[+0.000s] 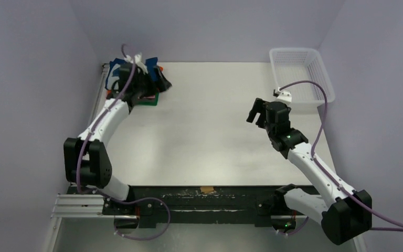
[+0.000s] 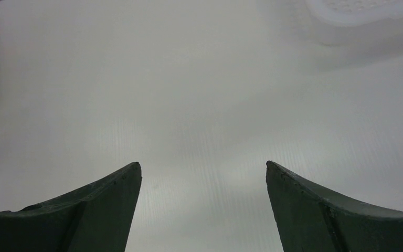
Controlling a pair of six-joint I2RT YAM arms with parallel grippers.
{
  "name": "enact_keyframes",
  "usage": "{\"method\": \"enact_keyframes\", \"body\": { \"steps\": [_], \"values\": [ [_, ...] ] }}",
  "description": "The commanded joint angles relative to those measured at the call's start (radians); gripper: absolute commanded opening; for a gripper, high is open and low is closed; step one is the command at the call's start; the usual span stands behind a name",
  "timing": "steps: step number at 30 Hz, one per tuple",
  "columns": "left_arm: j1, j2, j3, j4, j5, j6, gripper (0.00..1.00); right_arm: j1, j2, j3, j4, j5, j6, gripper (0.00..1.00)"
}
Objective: Fold and stack the t-shirts
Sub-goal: Reset both arms
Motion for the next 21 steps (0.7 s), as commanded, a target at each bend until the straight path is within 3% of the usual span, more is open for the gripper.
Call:
{"method": "enact_keyframes", "body": {
  "steps": [1, 5, 8, 13, 21],
  "values": [
    [-0.210, -0.292, -0.294, -0.127, -0.330, 0.082, 1.00, -0.003, -0.087, -0.049, 0.001, -0.011, 0.042, 0.87],
    [-0.344, -0.555, -0.594, -0.113, -0.466, -0.016, 1.00, -0.002, -0.145, -0.098, -0.004, -0.042, 0.053, 0.87],
    [-0.400, -0.712, -0.705, -0.188, -0.521, -0.047, 1.00, -0.003, -0.184, -0.133, -0.007, -0.036, 0.079, 0.87],
    [-0.413, -0.856, -0.724, -0.384, -0.647, -0.066, 1.00, -0.003, -0.270, -0.188, -0.020, -0.001, 0.115, 0.87],
    [-0.414, -0.930, -0.741, -0.430, -0.718, -0.056, 1.00, -0.002, -0.381, -0.222, -0.047, 0.023, 0.134, 0.85]
  ]
}}
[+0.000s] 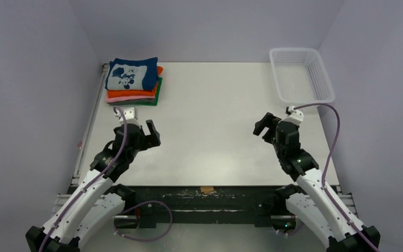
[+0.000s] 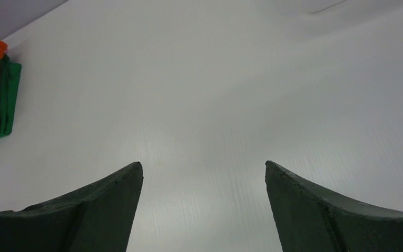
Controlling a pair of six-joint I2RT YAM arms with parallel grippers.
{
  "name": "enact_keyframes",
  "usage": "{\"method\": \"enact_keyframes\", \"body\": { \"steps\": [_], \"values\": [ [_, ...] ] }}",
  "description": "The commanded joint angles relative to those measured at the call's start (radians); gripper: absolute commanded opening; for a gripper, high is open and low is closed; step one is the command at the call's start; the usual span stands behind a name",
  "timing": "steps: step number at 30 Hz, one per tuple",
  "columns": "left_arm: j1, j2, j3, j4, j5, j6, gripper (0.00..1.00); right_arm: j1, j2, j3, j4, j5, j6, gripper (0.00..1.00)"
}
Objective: Fold and stack the t-shirts
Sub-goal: Reset both arms
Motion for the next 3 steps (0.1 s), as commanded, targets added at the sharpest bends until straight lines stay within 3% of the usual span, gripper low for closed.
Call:
{"method": "enact_keyframes", "body": {
  "steps": [1, 3],
  "values": [
    [-0.006, -0.014, -0.009, -0.036, -0.083, -0.009, 1.00, -0.003, -0.048, -0.010, 0.013, 0.023, 0.020, 0.85],
    [-0.006, -0.020, 0.001, -0.059, -0.093, -0.009, 1.00, -0.003, -0.057, -0.005, 0.025, 0.018, 0.018, 0.86]
  ]
}}
